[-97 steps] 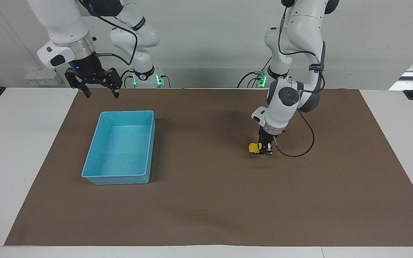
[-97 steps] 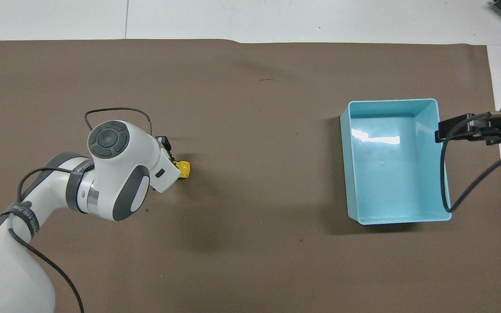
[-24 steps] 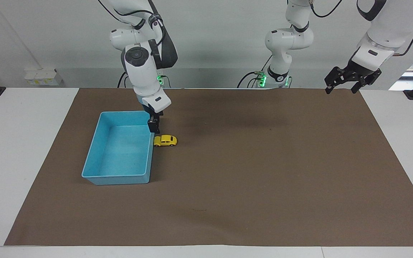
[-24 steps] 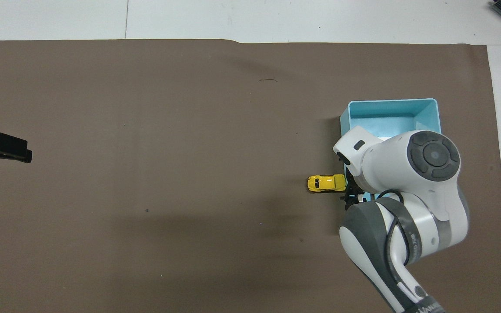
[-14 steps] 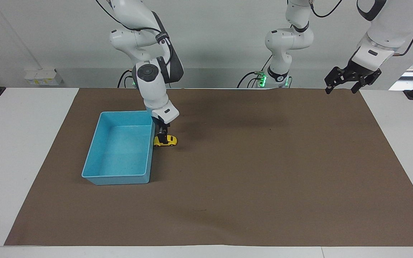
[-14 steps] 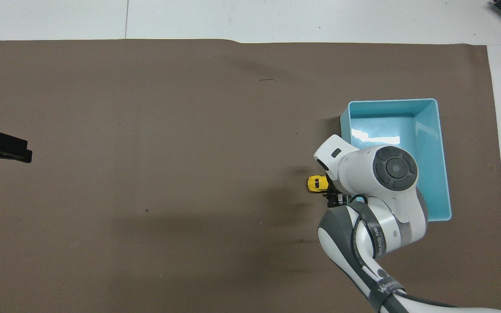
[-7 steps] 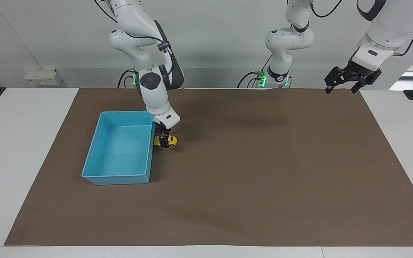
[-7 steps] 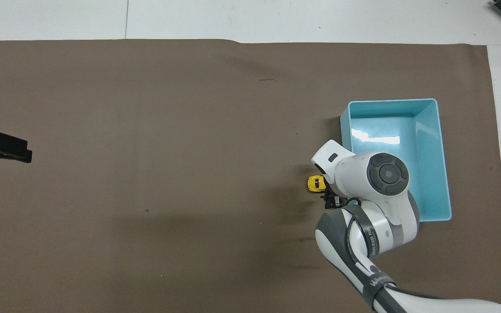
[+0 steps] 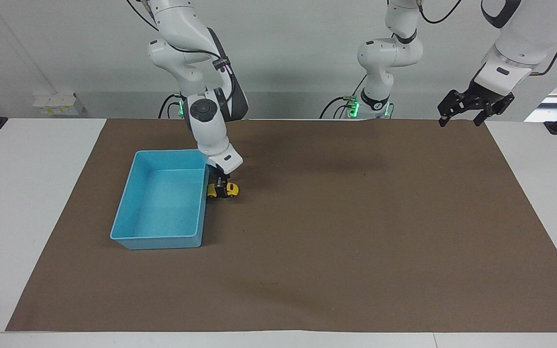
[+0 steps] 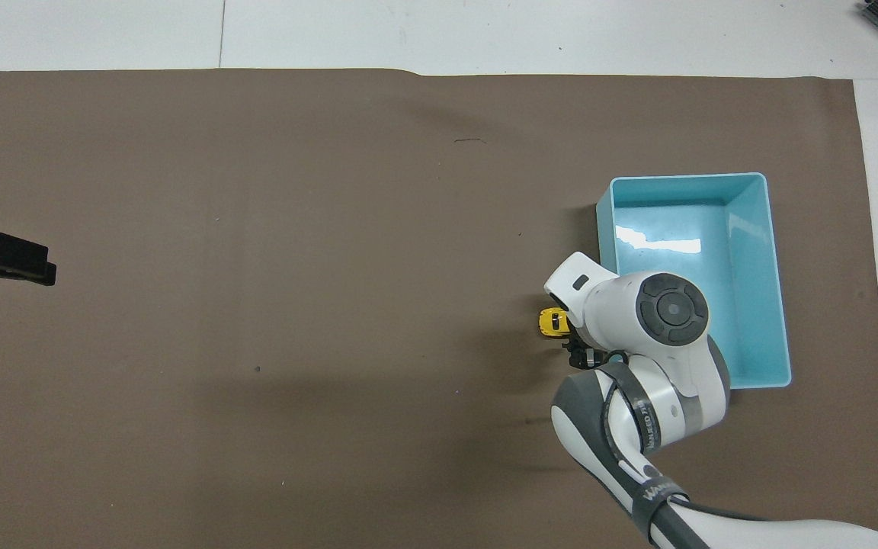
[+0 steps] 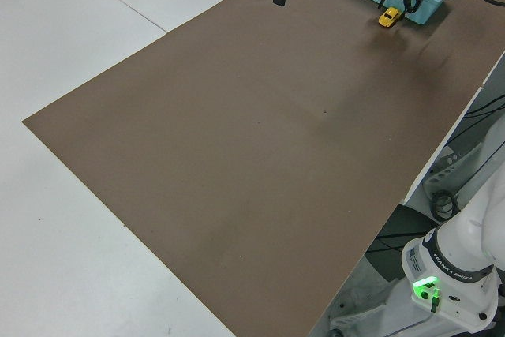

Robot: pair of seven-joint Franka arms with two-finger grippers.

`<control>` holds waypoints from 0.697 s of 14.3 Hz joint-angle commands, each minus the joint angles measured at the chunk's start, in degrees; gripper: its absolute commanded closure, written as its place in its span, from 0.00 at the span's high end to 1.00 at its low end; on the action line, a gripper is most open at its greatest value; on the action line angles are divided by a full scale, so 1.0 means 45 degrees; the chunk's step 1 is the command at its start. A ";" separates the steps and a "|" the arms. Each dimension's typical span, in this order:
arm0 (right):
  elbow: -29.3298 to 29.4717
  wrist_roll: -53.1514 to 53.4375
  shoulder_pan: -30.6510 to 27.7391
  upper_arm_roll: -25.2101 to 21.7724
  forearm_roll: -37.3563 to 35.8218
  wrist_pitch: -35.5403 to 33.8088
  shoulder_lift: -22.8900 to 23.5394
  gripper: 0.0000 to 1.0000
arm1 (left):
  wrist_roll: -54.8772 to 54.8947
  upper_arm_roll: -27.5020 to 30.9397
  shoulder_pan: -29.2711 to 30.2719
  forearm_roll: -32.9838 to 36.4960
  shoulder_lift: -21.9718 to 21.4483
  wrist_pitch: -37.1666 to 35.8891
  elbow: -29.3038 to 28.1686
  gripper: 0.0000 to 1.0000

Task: Wind up and store yellow beetle car
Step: 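Lift the yellow car with the right gripper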

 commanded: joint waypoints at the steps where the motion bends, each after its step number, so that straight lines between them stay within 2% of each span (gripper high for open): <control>1: -0.0086 -0.0520 -0.0013 -0.0030 -0.0727 0.0192 -0.0040 0.35 | 0.0168 -0.0106 0.0160 0.0154 0.0096 -0.0260 0.0234 1.00; 2: -0.0066 -0.0502 -0.0013 -0.0030 -0.0749 0.0172 -0.0001 0.18 | 0.0168 -0.0106 0.0160 0.0154 0.0096 -0.0260 0.0234 1.00; 3: -0.0066 -0.0482 -0.0013 -0.0030 -0.0749 0.0191 0.0019 0.15 | 0.0168 -0.0106 0.0160 0.0154 0.0096 -0.0279 0.0234 1.00; 5: 0.0070 -0.0385 0.0006 -0.0030 -0.0749 0.0191 0.0077 0.10 | 0.0168 -0.0106 0.0160 0.0154 0.0096 -0.0279 0.0234 1.00; 10: 0.1162 0.0900 0.0688 -0.0030 -0.0730 0.0035 0.0330 0.08 | 0.0168 -0.0106 0.0160 0.0154 0.0096 -0.0279 0.0234 1.00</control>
